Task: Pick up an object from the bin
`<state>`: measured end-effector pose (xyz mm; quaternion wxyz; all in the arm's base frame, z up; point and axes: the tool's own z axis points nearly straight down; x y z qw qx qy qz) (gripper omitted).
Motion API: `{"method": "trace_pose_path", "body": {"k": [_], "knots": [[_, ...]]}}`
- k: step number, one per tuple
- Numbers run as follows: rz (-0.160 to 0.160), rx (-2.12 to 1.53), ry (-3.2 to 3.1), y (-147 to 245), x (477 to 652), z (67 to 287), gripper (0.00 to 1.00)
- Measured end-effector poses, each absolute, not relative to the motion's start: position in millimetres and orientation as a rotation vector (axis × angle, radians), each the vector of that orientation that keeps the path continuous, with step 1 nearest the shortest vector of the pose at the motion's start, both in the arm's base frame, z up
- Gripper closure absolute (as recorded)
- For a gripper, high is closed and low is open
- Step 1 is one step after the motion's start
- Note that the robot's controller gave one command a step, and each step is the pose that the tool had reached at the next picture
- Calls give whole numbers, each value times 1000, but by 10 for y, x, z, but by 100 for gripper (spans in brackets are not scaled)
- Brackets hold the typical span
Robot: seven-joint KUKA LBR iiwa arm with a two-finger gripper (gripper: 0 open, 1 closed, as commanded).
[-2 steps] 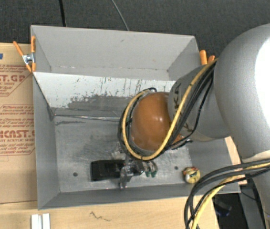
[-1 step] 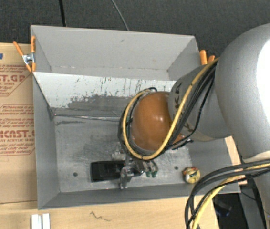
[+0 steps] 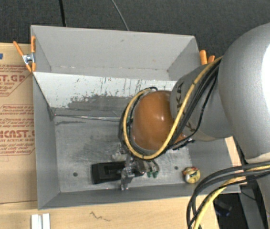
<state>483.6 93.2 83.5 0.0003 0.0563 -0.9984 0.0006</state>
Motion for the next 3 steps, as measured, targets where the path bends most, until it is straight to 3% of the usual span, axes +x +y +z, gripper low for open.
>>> {"method": "trace_pose_path", "body": {"k": [3], "knots": [[2,177,-3131,933,4825,1268,100]]}}
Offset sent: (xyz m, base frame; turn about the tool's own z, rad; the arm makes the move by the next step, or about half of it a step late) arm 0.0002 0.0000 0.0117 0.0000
